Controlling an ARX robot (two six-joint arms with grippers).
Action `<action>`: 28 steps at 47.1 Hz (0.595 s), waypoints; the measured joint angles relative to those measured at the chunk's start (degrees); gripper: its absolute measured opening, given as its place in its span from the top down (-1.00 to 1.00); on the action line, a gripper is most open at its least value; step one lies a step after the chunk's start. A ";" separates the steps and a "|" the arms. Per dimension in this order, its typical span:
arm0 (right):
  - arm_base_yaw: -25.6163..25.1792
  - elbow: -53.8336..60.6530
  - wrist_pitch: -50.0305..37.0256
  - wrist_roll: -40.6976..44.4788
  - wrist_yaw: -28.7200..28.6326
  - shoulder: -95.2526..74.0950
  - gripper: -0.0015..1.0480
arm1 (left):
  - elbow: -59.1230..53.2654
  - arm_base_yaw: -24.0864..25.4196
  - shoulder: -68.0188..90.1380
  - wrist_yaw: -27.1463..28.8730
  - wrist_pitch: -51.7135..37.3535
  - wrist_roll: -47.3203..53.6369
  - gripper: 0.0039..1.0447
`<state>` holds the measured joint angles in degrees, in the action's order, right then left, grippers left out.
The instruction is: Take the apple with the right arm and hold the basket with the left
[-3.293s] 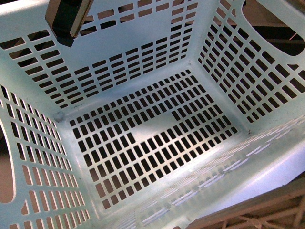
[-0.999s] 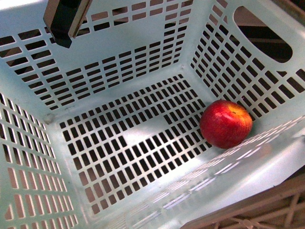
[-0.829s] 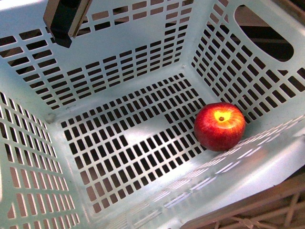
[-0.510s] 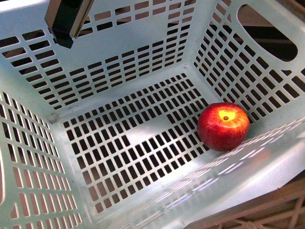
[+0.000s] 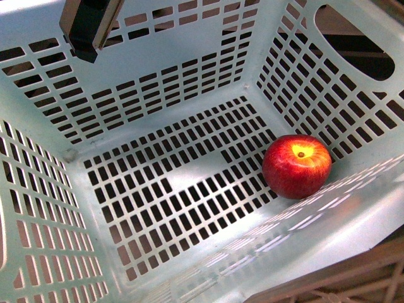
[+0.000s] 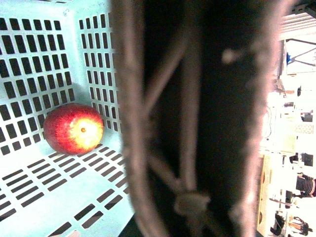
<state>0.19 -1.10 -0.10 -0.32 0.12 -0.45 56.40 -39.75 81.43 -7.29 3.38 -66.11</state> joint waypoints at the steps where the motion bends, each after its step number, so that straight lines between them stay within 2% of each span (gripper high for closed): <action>1: 0.00 0.00 0.00 0.00 0.00 0.02 0.96 | 0.00 0.00 0.00 -0.02 0.00 -0.13 0.91; 7: 0.00 0.00 0.02 0.09 0.00 0.09 0.92 | 0.00 0.00 0.00 0.20 0.00 0.00 0.91; 28: 0.00 0.00 0.02 0.09 0.00 0.09 -0.38 | 0.00 0.00 0.00 0.20 0.00 0.00 0.91</action>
<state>0.19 -1.10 -0.08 -0.23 0.12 -0.36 56.40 -39.75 81.43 -7.09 3.38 -66.11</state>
